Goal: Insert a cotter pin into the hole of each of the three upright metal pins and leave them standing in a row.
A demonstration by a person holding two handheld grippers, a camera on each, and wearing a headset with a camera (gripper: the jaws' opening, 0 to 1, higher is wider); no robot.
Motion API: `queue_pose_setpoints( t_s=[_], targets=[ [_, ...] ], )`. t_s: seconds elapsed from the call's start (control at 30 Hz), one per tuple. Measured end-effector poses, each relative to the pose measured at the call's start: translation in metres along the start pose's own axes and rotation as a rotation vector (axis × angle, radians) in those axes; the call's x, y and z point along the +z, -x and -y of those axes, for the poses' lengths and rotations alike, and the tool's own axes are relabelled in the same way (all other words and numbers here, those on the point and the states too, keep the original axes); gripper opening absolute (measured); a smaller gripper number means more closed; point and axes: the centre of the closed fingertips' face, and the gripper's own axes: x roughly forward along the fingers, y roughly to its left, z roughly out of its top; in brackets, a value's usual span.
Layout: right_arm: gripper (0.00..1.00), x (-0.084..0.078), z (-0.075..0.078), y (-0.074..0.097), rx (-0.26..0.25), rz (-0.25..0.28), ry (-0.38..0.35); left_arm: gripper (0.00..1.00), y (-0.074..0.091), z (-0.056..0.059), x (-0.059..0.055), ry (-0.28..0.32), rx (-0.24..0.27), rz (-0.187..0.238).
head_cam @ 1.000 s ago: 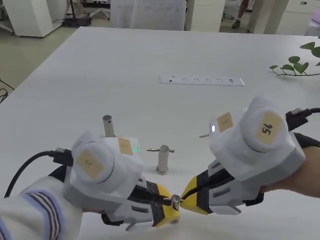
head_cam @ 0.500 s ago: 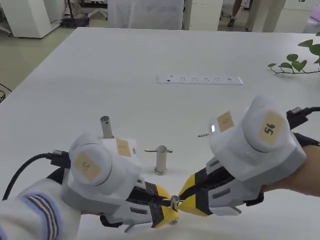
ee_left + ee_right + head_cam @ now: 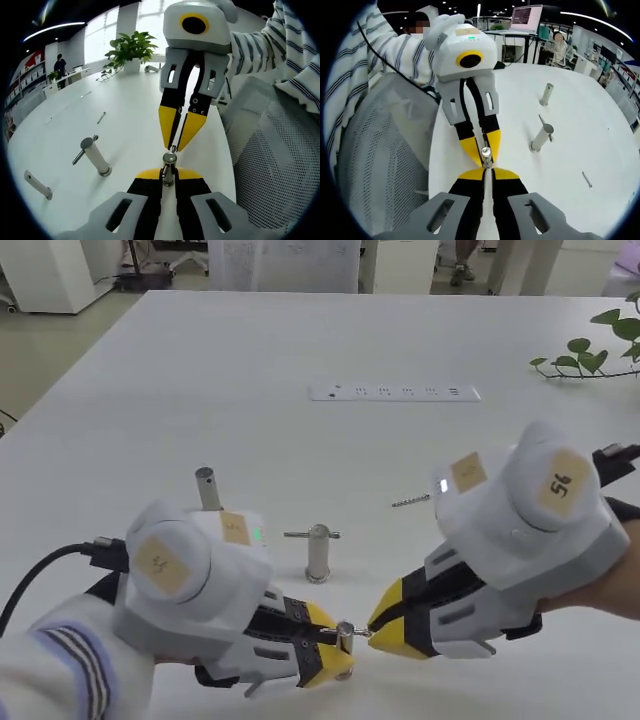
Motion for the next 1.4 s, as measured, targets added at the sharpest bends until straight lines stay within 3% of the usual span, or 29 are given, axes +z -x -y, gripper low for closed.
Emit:
queue_pose_setpoints(
  t_s=[0.73,0.97,1.1,1.4],
  targets=[
    [0.04,0.007,-0.001,-0.006,-0.005,0.014,-0.02,0.07,0.001,0.0,-0.001,-0.002,0.008,-0.001],
    [0.08,0.009,-0.002,-0.006,-0.003,0.029,-0.012,0.07,0.0,0.0,-0.001,-0.022,0.006,0.002],
    [0.12,0.002,-0.002,-0.004,-0.009,0.011,0.008,0.07,0.001,0.0,-0.002,-0.024,0.005,0.0],
    [0.14,-0.023,0.002,0.015,-0.058,0.009,-0.063,0.07,0.004,-0.005,-0.003,-0.059,0.021,0.005]
  ],
)
